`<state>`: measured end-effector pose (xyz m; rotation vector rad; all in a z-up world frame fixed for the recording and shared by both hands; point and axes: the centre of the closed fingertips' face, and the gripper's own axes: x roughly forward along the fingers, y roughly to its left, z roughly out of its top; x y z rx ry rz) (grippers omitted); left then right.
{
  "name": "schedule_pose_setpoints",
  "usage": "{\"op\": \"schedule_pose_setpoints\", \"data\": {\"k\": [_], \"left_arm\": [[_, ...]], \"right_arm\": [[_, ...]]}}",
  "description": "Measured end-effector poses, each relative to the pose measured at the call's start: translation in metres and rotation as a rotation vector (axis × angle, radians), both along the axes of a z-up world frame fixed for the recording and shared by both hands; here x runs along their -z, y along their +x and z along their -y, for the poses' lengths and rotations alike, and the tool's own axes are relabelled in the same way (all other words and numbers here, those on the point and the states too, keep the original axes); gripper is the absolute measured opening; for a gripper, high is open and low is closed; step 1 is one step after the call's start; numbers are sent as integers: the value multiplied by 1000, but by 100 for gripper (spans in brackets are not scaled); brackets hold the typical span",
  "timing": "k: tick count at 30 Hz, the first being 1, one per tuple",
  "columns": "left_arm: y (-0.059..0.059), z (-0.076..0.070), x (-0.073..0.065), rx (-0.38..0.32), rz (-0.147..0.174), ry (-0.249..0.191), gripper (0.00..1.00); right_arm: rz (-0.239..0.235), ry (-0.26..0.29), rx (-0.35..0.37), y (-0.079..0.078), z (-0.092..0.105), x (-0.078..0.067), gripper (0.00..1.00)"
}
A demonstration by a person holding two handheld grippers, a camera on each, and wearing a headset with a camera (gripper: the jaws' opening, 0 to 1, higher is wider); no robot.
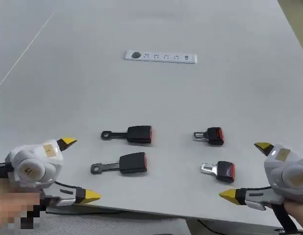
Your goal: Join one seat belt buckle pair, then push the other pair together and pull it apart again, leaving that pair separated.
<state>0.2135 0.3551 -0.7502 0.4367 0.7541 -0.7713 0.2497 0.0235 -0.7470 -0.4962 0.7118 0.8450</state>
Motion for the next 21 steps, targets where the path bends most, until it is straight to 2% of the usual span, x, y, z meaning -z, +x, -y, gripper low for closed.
{"op": "schedule_pose_setpoints", "data": {"k": [14,18,21], "left_arm": [[4,0,-3,-11,11,-4,100],[3,1,-1,-8,5,1,100],[2,1,-1,-6,3,3,100]], "right_arm": [[-9,-19,-43,0,-4,6,100],[9,-35,-72,1,-7,6,100],[22,-18,-83,0,-12,3,100]]}}
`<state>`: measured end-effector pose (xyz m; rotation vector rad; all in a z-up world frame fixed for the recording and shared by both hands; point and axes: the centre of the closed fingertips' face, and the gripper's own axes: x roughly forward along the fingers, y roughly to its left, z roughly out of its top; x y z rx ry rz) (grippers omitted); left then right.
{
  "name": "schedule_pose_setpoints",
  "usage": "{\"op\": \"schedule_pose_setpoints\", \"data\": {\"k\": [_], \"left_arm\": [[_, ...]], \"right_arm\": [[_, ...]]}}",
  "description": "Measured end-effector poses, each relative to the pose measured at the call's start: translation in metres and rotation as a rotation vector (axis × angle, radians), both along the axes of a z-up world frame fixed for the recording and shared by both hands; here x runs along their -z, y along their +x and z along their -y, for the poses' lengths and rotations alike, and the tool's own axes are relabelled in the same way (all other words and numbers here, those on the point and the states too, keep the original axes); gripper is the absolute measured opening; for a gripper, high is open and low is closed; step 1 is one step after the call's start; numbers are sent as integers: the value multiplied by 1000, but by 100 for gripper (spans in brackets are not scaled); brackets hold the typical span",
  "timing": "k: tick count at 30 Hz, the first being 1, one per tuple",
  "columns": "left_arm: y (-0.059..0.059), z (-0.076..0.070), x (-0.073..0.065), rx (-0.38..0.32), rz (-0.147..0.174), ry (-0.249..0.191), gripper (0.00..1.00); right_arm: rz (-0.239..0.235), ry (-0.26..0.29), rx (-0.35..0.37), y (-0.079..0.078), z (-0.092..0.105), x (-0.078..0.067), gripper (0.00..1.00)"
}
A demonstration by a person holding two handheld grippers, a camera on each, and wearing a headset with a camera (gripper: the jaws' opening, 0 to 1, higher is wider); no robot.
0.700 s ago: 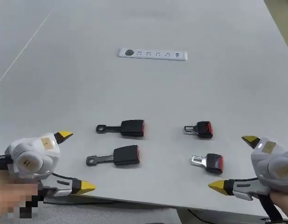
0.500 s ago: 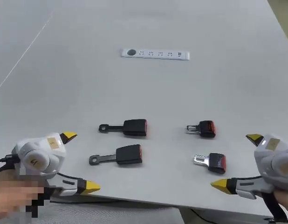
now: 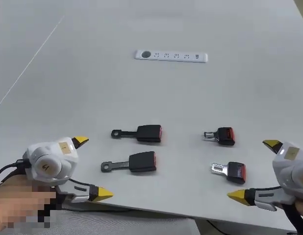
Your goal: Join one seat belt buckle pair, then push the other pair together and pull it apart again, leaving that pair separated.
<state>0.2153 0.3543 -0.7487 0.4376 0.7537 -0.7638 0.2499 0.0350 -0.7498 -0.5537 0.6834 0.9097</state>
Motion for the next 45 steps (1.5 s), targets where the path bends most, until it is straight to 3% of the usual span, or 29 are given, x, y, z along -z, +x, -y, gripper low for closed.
{"op": "schedule_pose_setpoints", "data": {"k": [13,17,25,34,41,45], "left_arm": [[3,-5,3,-4,-3,6,100],[7,-5,1,-6,14,10,100],[5,-5,4,13,4,15,100],[7,-4,3,11,6,17,98],[8,2,7,58,11,62,91],[9,11,9,69,4,58,89]], "right_arm": [[-13,-7,-6,-4,4,4,100],[-34,-9,8,-6,5,6,100],[-4,1,23,2,7,1,100],[-8,7,35,2,7,2,98],[-13,-8,19,-1,8,7,88],[-31,-6,28,-2,9,9,81]]}}
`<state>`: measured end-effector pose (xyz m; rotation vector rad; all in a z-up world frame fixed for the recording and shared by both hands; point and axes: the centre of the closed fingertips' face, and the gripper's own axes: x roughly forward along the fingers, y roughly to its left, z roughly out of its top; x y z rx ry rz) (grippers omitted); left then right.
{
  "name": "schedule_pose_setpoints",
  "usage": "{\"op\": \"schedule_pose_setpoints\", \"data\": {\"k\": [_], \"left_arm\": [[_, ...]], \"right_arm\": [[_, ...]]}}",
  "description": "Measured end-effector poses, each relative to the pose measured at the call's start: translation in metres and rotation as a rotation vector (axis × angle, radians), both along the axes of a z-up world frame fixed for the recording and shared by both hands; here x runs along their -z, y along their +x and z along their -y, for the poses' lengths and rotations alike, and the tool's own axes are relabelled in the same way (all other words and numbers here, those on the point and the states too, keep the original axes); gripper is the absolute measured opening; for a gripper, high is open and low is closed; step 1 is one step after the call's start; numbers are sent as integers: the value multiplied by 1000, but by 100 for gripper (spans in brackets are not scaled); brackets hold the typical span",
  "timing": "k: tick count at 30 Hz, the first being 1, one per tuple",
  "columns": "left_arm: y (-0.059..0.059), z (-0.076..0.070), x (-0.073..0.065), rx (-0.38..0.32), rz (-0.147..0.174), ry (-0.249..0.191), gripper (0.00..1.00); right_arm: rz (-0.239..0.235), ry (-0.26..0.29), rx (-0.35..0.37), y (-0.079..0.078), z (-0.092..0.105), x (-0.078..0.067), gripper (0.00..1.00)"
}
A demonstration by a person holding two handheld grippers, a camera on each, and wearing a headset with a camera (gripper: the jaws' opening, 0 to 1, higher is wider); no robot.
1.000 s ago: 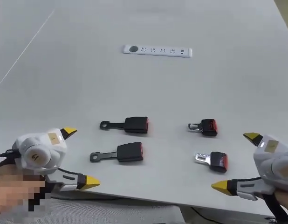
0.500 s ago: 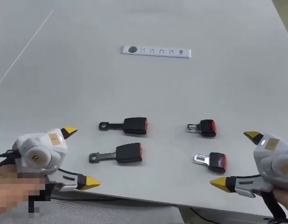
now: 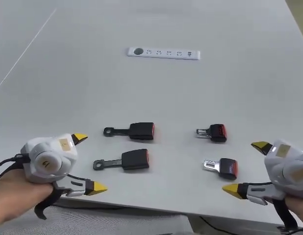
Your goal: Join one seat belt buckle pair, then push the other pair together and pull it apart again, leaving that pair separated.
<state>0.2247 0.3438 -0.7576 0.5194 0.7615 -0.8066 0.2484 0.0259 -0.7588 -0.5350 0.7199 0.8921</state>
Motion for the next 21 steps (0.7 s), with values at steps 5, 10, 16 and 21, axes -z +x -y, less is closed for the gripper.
{"op": "schedule_pose_setpoints", "data": {"k": [5,10,16,21], "left_arm": [[-3,10,10,40,-39,13,75],[3,13,20,53,-40,26,71],[8,18,28,61,-62,22,63],[17,26,39,102,-57,70,57]], "right_arm": [[0,-9,-26,-1,-1,3,74],[-34,-37,-74,-5,-2,11,63],[-46,-62,-137,-6,-6,18,50],[-46,-86,-171,0,-9,24,47]]}}
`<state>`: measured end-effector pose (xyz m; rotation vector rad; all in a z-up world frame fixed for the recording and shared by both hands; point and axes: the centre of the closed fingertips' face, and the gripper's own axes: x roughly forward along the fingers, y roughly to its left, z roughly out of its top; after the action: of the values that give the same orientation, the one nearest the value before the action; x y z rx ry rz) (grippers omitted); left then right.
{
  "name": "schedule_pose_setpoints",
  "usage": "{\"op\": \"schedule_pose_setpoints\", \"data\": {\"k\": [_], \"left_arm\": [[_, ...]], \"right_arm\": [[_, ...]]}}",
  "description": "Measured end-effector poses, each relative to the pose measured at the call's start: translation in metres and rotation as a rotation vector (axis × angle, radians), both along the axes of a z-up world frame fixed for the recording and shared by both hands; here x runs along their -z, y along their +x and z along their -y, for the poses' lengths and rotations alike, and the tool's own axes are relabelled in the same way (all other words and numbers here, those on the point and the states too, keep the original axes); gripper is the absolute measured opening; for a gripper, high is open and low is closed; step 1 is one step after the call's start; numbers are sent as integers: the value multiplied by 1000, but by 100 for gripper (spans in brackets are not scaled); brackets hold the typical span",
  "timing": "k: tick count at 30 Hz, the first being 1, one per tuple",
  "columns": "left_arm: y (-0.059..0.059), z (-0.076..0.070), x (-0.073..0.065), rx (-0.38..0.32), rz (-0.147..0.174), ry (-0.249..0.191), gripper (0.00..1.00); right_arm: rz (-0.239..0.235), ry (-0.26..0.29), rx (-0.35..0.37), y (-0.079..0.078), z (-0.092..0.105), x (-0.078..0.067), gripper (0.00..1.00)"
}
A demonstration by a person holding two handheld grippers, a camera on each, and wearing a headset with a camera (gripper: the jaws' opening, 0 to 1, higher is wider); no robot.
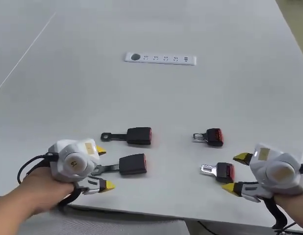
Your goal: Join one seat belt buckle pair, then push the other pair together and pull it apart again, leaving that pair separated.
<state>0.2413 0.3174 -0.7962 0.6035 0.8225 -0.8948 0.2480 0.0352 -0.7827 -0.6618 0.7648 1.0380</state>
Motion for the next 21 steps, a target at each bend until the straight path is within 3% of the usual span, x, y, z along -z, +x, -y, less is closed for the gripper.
{"op": "schedule_pose_setpoints", "data": {"k": [4,10,16,21], "left_arm": [[4,14,3,33,-10,-7,55],[8,26,16,105,-29,21,53],[15,24,22,144,-52,64,51],[11,28,23,185,-66,81,48]], "right_arm": [[-11,-18,-18,4,0,7,44],[-29,-53,-50,6,0,21,43],[-40,-95,-83,7,5,34,41],[-56,-104,-80,11,9,38,37]]}}
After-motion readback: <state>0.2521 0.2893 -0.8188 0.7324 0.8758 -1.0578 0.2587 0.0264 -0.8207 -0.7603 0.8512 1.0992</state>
